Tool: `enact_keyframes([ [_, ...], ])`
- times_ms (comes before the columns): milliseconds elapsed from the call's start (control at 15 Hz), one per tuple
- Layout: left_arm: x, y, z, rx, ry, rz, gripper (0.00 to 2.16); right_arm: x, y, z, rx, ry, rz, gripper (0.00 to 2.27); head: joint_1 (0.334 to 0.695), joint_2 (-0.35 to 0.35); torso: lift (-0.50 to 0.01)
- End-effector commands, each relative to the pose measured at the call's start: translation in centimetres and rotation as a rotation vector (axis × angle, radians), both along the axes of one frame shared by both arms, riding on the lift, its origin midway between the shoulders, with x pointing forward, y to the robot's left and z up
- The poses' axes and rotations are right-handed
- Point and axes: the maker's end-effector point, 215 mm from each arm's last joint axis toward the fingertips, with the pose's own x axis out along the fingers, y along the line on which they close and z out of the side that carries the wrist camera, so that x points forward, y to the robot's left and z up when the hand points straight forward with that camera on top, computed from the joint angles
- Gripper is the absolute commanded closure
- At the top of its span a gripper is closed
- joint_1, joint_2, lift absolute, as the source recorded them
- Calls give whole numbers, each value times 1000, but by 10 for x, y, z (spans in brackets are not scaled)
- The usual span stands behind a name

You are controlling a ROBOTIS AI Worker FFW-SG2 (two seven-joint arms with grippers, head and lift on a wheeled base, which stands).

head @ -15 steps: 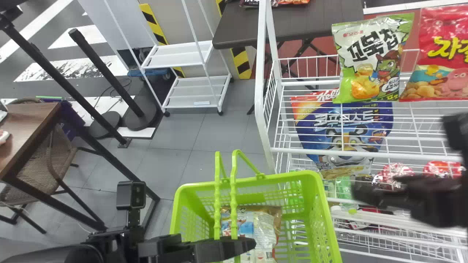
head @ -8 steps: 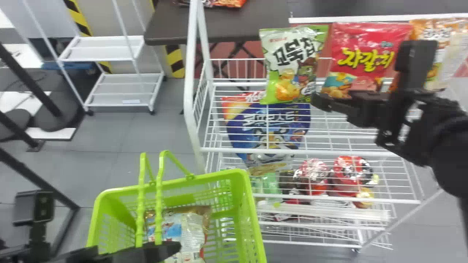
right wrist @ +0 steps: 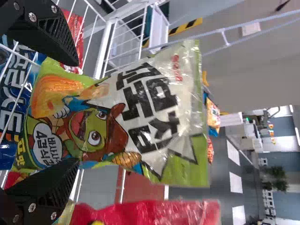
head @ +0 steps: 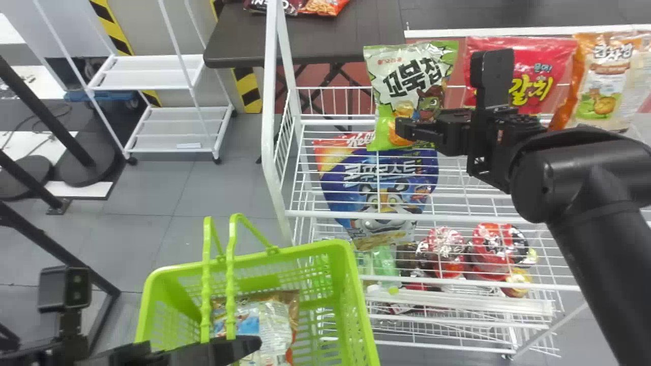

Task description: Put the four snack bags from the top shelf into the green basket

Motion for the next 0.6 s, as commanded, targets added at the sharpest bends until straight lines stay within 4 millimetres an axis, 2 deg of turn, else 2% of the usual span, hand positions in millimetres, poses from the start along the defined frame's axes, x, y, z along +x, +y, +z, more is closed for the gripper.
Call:
enact_keyframes([
  [0, 0, 1, 0, -8, 1, -5, 2148, 7, 7, -7, -67, -2, -1, 606, 695, 130, 0],
  [67, 0, 2, 0, -7, 2, -5, 2148, 10, 4, -7, -78, -3, -14, 1430, 695, 135, 0],
  [133, 0, 2, 0, -10, 4, -5, 2148, 13, 1, -7, -95, -8, -41, 2047, 695, 138, 0],
  [267, 0, 3, 0, -10, 5, -4, 2148, 13, 5, -4, -105, -36, -46, 2253, 695, 131, 0],
  [533, 0, 3, 0, -12, 6, -8, 2148, 5, 9, 8, -84, -89, -42, 2253, 695, 140, 0],
])
